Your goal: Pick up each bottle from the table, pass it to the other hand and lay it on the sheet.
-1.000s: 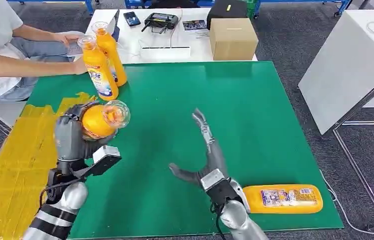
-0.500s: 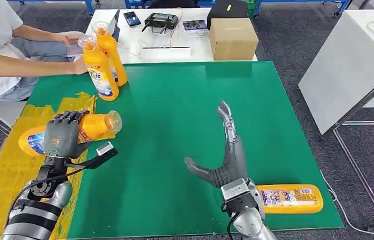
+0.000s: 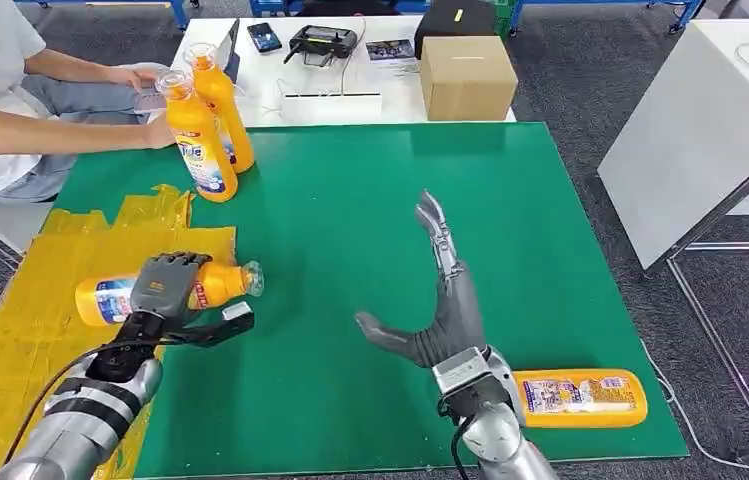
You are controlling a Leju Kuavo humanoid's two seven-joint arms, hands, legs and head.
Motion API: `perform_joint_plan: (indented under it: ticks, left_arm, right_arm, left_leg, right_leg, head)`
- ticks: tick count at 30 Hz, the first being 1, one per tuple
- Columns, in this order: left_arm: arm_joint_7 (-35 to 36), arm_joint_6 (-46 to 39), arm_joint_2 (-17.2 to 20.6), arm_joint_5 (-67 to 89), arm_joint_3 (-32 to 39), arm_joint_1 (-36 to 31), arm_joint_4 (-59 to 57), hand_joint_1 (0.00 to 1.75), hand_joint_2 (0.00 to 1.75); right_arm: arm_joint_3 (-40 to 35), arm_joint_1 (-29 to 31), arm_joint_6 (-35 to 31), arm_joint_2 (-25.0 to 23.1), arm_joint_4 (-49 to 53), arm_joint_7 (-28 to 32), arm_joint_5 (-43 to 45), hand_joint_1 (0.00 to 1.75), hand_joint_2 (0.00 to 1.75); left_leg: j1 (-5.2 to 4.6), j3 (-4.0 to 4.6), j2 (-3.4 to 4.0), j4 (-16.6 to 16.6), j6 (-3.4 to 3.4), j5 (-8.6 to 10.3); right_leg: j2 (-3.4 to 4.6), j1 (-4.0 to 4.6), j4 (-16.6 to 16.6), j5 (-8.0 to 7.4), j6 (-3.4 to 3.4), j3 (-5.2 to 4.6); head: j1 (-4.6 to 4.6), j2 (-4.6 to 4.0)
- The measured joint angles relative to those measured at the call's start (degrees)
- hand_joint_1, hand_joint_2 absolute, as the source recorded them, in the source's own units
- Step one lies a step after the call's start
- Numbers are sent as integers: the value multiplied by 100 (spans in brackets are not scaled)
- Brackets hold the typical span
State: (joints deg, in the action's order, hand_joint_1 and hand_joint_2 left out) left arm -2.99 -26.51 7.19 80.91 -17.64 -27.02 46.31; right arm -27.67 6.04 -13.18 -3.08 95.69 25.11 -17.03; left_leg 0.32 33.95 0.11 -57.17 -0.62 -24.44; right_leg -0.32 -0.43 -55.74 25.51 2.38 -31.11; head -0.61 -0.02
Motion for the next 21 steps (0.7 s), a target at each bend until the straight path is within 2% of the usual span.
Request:
perform_joint_plan:
  ticks: [5, 6, 7, 13, 21]
  left_arm:
    - [37, 15, -4, 15, -79, -96, -246, 175, 175]
    - [55, 20, -7, 18, -83, -120, -297, 61, 175]
    - [111, 17, -13, 46, -94, -150, -375, 0, 175]
    - [737, 44, -33, 492, -232, -400, -866, 0, 175]
    - [962, 181, -77, 579, -267, -680, -1357, 0, 175]
  right_arm:
    - [-22, 5, 33, 0, -7, -11, 4, 0, 175]
    - [-24, 7, 42, 0, -9, -20, 7, 0, 175]
    - [-31, 11, 57, 0, -18, -24, 7, 0, 175]
    - [-103, 24, 103, -28, -61, -26, 39, 0, 175]
    - [-173, 39, 175, -48, -111, -37, 39, 0, 175]
  left_leg:
    - [0, 2, 0, 0, 0, 0]
    - [0, 1, 0, 0, 0, 0]
    - [0, 1, 0, 0, 0, 0]
    - [0, 0, -2, 0, -1, 1]
    - [0, -7, -2, 1, -1, 1]
  right_leg:
    - [0, 0, 0, 0, 0, -1]
    - [0, 0, 0, 0, 0, -2]
    - [0, 0, 0, 0, 0, -1]
    - [-2, 1, 0, 0, 0, 2]
    - [-1, 0, 0, 0, 0, 10]
  head:
    - [0, 0]
    - [0, 0]
    - [2, 0]
    - [2, 0]
    - [0, 0]
